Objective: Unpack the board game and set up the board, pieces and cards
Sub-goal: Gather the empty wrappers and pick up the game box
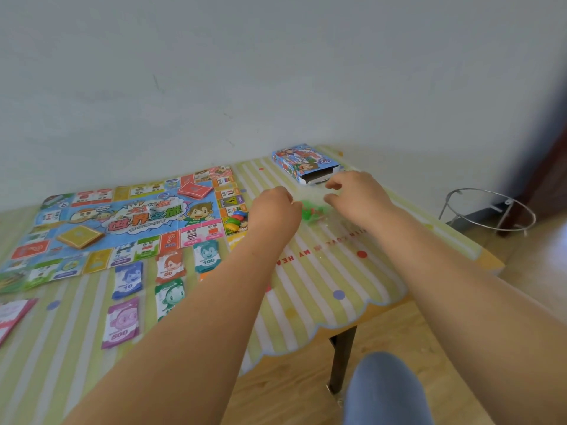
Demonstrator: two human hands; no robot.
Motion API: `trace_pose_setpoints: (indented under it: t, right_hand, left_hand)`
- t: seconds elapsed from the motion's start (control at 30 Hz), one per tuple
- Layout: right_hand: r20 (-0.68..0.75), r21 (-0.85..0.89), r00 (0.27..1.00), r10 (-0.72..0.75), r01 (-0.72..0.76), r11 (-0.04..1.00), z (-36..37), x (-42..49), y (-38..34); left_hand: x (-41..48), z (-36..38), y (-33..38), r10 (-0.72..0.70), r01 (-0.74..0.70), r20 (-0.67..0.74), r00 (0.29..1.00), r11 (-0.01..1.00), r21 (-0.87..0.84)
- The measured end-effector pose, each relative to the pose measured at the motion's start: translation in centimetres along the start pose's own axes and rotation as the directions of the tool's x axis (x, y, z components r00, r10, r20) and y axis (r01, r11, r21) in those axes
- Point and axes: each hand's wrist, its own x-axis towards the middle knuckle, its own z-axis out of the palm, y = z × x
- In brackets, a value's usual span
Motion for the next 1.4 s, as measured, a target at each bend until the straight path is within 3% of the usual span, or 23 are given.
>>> trace_pose_setpoints:
  t: [0.23,0.5,0.67,0.93,1.1,1.4]
  right_hand:
    - [0.138,-0.032,0.989,0.056,-0.052,0.998,1.3,1.7,0.0]
    - [0.105,-0.057,0.993,0.061,-0.055,0.997,2.1,2.1,0.0]
    - [0.011,-0.121,1.0,0.004,-0.002,0.993,1.7,2.0,-0.3]
    - [-0.258,0.161,0.966,0.028,0.015,0.987,-0.8,0.6,-0.3]
    - [-0.139,0.033,0.99,0.035,-0.031,0.999,-1.8,-0.5,-0.1]
    - [0.155,-0.218,0.988,0.02,0.014,0.976,-2.0,-2.7,-1.1]
  left_hand:
    - [1.9,0.9,0.0,-0.075,0.077,0.121,0.99,0.997,-0.019]
    - [3.2,1.4,0.5,-0.126,0.132,0.154,0.98,0.991,-0.031]
    - [3.8,2.0,0.9,-0.159,0.167,0.109,0.981,0.983,-0.071]
    - [2.5,-0.1,1.3,-0.12,0.102,-0.013,0.993,0.892,-0.44]
    - [2.2,-1.0,0.5,-0.144,0.086,-0.06,0.988,0.822,-0.564]
    - [0.7,-2.3,-0.3,-0.247,0.211,0.058,0.967,0.656,-0.724]
